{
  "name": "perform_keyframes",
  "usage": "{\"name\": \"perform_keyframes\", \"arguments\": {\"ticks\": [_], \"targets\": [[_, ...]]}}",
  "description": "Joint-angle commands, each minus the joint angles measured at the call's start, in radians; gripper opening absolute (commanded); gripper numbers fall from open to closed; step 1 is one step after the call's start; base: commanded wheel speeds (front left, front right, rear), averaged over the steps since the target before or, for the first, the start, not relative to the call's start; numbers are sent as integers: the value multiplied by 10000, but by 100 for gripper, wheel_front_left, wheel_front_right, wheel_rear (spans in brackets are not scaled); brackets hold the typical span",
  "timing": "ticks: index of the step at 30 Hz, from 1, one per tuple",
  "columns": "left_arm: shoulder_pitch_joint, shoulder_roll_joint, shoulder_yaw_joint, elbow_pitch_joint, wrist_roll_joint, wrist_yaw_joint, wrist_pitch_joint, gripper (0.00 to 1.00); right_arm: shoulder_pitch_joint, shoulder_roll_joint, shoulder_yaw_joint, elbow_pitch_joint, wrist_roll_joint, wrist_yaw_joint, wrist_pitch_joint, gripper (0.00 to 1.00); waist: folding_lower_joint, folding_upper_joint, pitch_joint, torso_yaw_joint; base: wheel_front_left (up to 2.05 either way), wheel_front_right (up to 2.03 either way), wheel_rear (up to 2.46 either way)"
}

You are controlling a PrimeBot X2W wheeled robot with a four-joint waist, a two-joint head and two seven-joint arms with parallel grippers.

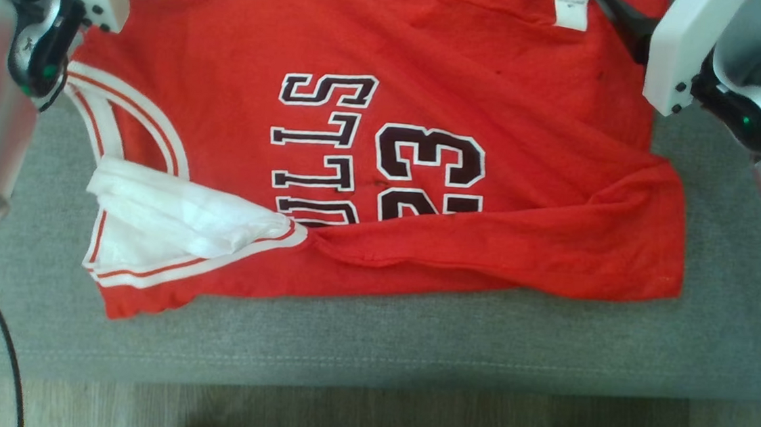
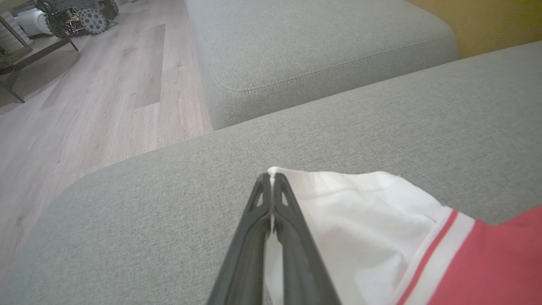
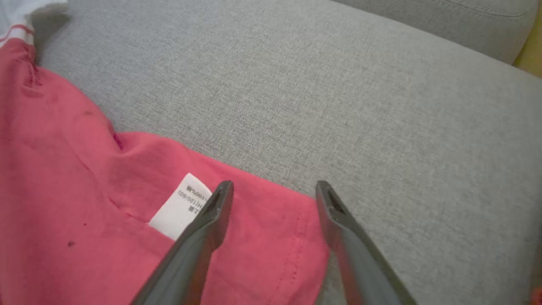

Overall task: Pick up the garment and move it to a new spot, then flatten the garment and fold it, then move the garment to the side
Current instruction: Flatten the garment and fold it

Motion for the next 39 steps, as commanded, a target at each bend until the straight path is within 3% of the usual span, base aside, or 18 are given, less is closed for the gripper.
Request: {"name": "perform_keyframes", "arguments": {"ticks": [1, 7, 9, 17, 24, 34, 39], "targets": [[-533, 438, 305, -184, 13, -45, -129, 0, -202, -171, 237, -154, 215, 46, 43, 100, -1, 0, 61, 62, 0, 0, 0], [-656, 318, 208, 24, -11, -85, -267, 0, -718, -413, 1355, 523, 940, 46, 171, 100, -1, 0, 132, 200, 0, 0, 0], [-684, 295, 184, 96, -21, -92, -308, 0, -804, -463, 1667, 649, 1281, 46, 315, 0, -1, 0, 133, 225, 0, 0, 0], [-727, 304, 194, 340, -83, -52, -623, 0, -1359, -663, 2229, 1179, 1337, 46, -898, 0, -1, 0, 15, 225, 0, 0, 0], [-623, 304, 260, 504, -215, -13, -995, 0, -1454, -330, 2089, 2179, 879, 46, -2338, 0, -1, 0, -265, 190, 0, 0, 0], [282, 317, 297, 198, -822, -279, -1382, 0, -686, -49, 1888, 2653, 974, 46, -4200, 0, -1, 0, -1003, 294, 0, 0, 0], [1061, 620, 10, -402, -967, -424, -1234, 0, -130, -110, 1802, 2590, 1003, 46, -4698, 0, -1, 0, -1431, 320, 0, 0, 0]]}}
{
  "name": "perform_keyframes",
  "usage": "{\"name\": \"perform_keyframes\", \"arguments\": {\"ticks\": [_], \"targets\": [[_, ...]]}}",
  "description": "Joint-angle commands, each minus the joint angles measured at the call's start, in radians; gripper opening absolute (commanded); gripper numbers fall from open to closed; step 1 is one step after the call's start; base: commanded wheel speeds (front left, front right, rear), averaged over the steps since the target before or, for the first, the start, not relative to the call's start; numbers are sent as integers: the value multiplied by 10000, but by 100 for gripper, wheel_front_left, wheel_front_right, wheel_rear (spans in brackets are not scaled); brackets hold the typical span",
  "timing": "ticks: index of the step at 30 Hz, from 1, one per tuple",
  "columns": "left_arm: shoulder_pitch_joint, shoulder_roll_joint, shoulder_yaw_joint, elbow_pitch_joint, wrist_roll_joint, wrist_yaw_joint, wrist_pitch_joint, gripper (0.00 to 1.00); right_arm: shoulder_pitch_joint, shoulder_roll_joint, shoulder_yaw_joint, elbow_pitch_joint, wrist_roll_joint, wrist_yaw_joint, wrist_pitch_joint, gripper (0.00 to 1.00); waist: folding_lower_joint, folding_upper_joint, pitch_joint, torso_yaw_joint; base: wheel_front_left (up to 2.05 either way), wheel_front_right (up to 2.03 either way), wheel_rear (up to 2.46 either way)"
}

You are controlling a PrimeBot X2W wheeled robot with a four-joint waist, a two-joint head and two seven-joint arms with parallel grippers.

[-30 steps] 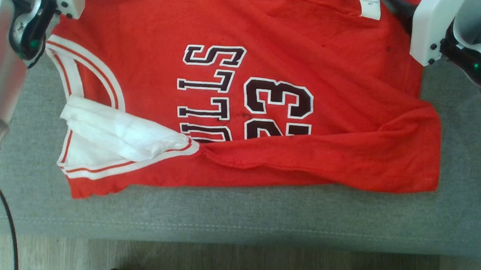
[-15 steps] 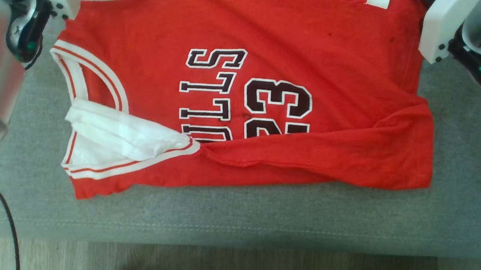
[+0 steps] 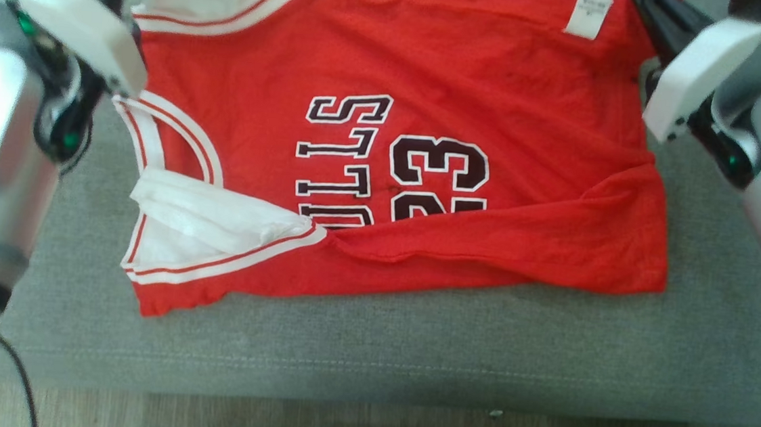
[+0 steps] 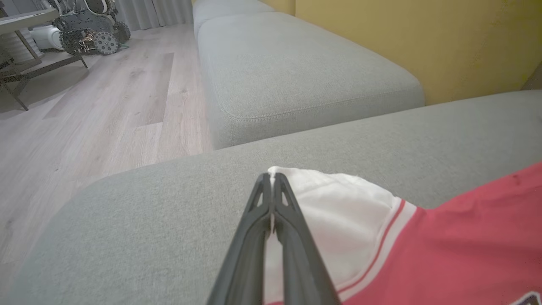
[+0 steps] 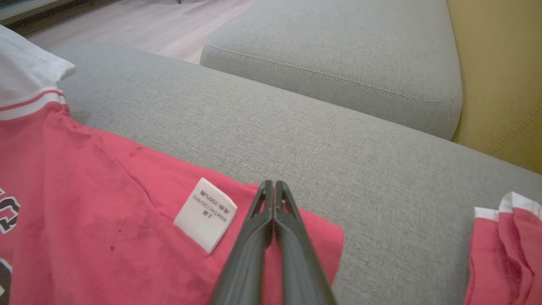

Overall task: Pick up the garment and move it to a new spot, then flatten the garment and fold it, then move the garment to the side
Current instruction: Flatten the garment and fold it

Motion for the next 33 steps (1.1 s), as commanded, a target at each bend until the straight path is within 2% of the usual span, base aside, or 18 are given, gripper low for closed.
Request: {"name": "perform_keyframes", "arguments": {"ticks": [1, 7, 16, 27, 33], "targets": [[-45, 666, 254, -452, -2, -34, 95, 0, 287, -100, -92, -274, 9, 44, -239, 0, 0, -1, -220, 13, 0, 0, 0], [775, 996, 227, -1268, -160, 106, 247, 0, 824, -168, -177, -390, -239, 44, -636, 0, 0, -1, -662, 39, 0, 0, 0], [2306, 1919, -27, -3182, -278, 330, 1051, 0, 1808, -223, -539, -1057, -561, 44, -843, 0, 0, -1, -1105, 1, 0, 0, 0], [3751, 3122, -70, -5174, -455, 781, 1852, 0, 2946, -798, -1222, -2216, -1027, 44, -299, 0, 0, -1, -1318, 22, 0, 0, 0], [4206, 3588, -152, -6010, -612, 748, 2230, 0, 3596, -1044, -1429, -2883, -1155, 44, 287, 0, 0, -1, -1392, 59, 0, 0, 0]]}}
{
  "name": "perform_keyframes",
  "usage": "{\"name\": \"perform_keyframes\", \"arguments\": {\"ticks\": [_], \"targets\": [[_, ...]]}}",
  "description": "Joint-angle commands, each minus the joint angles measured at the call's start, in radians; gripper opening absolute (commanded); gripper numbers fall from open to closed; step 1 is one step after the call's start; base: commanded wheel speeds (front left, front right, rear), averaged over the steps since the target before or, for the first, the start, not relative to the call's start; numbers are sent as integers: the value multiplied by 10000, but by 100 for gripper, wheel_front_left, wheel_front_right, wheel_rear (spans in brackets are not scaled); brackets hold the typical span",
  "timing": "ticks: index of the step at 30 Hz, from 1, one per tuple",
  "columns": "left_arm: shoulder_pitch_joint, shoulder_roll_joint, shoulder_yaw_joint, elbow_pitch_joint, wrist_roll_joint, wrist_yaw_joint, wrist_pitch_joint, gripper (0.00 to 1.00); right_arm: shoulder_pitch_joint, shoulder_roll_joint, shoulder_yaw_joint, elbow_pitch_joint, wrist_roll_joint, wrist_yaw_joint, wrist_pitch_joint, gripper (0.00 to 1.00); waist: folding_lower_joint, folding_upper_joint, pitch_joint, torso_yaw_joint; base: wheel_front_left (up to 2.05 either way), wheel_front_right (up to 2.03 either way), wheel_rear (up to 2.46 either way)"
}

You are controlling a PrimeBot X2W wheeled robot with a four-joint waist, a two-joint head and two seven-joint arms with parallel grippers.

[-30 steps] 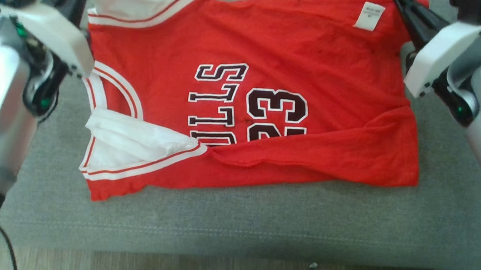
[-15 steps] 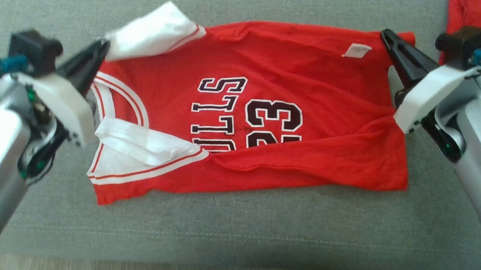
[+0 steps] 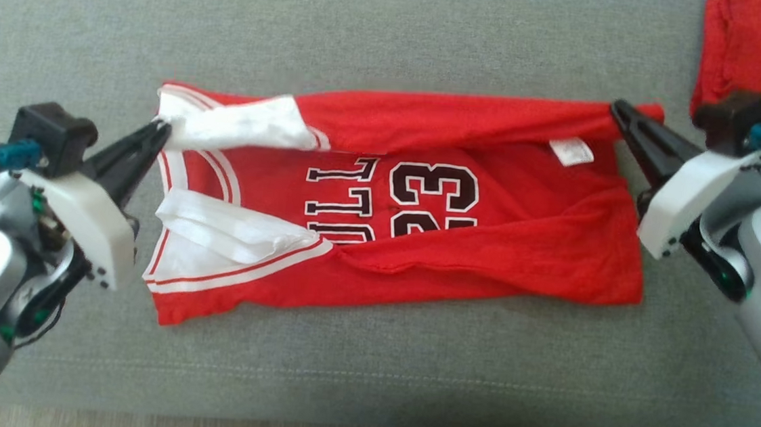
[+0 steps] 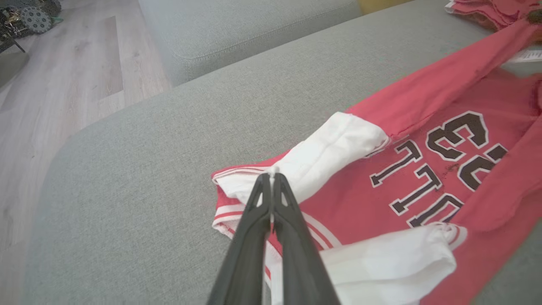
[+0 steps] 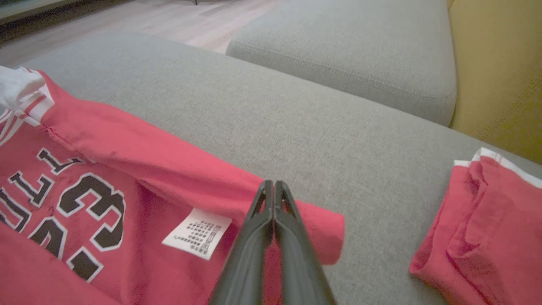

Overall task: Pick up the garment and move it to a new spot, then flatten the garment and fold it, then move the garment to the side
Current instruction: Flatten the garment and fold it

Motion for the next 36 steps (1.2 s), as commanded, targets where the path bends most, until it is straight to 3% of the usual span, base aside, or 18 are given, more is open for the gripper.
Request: {"name": "perform_keyframes", "arguments": {"ticks": [1, 20, 34, 35, 36], "targets": [[-155, 714, 475, -475, -94, -47, 113, 0, 368, -315, -112, -483, -142, 44, 209, 0, 1, -1, -33, 11, 0, 0, 0], [1129, 2093, 245, -2483, -1880, -634, 1510, 0, 1761, -1542, -433, -2676, 362, 44, 2458, 0, 1, -1, -243, 94, 0, 0, 0], [1133, 2169, -348, -2669, -2180, -845, 1898, 0, 2513, -1912, -676, -3609, 1116, 44, 3955, 0, 1, -1, -233, 143, 0, 0, 0], [1127, 2123, -408, -2636, -2173, -853, 1890, 0, 2555, -1910, -700, -3629, 1159, 44, 4052, 5, 1, -1, -250, 140, 0, 0, 0], [1122, 2081, -467, -2603, -2170, -860, 1886, 0, 2610, -1897, -739, -3634, 1211, 44, 4149, 69, 1, -1, -270, 137, 0, 0, 0]]}}
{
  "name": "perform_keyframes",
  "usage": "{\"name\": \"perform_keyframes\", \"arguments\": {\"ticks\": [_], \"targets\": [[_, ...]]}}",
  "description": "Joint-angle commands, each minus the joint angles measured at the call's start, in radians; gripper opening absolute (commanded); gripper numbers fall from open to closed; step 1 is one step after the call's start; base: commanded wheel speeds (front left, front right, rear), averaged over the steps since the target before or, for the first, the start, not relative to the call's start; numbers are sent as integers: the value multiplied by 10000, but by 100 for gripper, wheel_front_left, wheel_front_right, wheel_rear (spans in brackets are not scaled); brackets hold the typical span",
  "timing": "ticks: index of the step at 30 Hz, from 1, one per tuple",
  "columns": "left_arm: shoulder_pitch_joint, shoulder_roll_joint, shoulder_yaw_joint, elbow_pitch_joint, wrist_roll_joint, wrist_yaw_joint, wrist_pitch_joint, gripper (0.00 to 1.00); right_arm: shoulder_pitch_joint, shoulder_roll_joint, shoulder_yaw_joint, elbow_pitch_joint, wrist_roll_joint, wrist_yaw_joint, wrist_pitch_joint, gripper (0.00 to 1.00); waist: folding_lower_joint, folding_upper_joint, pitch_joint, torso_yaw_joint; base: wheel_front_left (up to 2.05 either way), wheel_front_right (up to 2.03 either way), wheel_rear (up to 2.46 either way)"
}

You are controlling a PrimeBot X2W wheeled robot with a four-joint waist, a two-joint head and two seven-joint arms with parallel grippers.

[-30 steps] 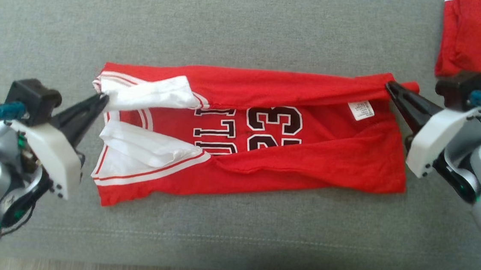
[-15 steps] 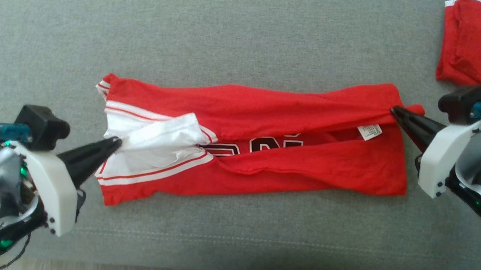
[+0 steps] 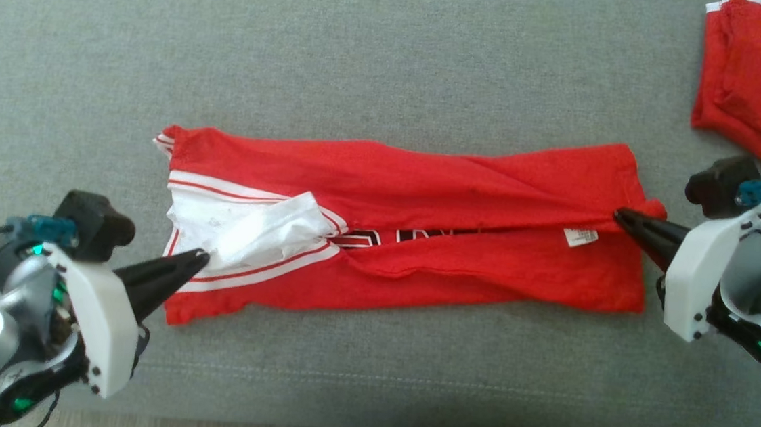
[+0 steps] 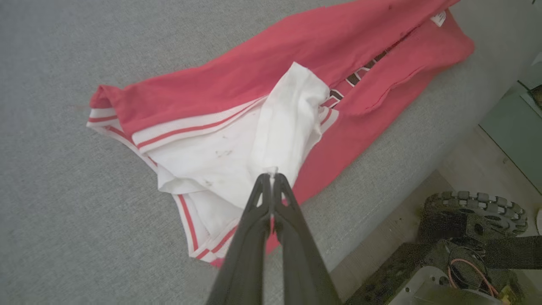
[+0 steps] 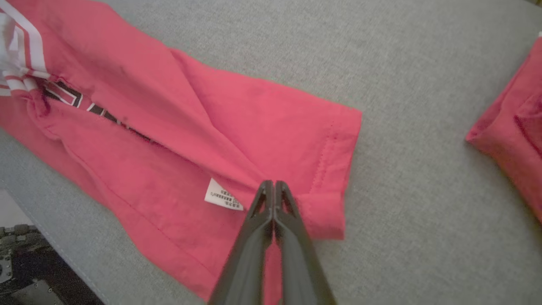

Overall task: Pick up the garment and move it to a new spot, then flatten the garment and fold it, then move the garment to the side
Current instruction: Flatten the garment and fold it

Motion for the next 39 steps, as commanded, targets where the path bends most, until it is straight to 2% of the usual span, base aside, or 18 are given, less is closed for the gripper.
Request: {"name": "perform_keyframes", "arguments": {"ticks": [1, 2, 3, 4, 10, 18, 22, 23, 33, 39], "targets": [[-416, 399, 468, -135, 54, -30, -41, 5, 275, -274, -165, -298, 191, 44, 117, 100, 0, 0, -26, -8, 0, 0, 0], [-421, 382, 420, -110, 47, -37, -42, 44, 327, -252, -217, -324, 271, 44, 186, 100, 0, 0, -42, -12, 0, 0, 0], [-419, 368, 379, -81, 26, -42, -41, 96, 370, -238, -258, -359, 311, 44, 234, 100, 0, 0, -65, -16, 0, 0, 0], [-410, 362, 337, -58, -10, -48, -30, 100, 413, -230, -287, -398, 331, 44, 279, 100, 0, 0, -95, -21, 0, 0, 0], [-423, 471, 571, -80, -317, 22, -312, 100, 609, -171, -768, -571, 497, 44, 391, 100, 0, 0, -306, -58, 0, 0, 0], [-396, 265, 1829, -228, -703, 935, -1905, 100, 895, 545, -2388, -594, 305, 44, -354, 100, 0, 0, -877, -111, 0, 0, 0], [-410, -147, 2306, -231, -675, 1566, -2711, 100, 1030, 1151, -3125, -651, 34, 44, -951, 100, 0, 0, -952, -131, 0, 0, 0], [-410, -147, 2306, -231, -675, 1566, -2711, 100, 1030, 1151, -3125, -651, 34, 44, -951, 100, 0, 0, -952, -131, 0, 0, 0], [-112, -1885, 2939, 348, -677, 2810, -4694, 100, 1553, 3030, -4684, -815, -1390, 44, -3053, 100, 0, 0, -1086, -230, 0, 0, 0], [431, -3088, 3050, 833, -211, 2934, -5193, 100, 2173, 4204, -5101, -664, -2028, 44, -3531, 100, 0, 0, -1144, -320, 0, 0, 0]]}}
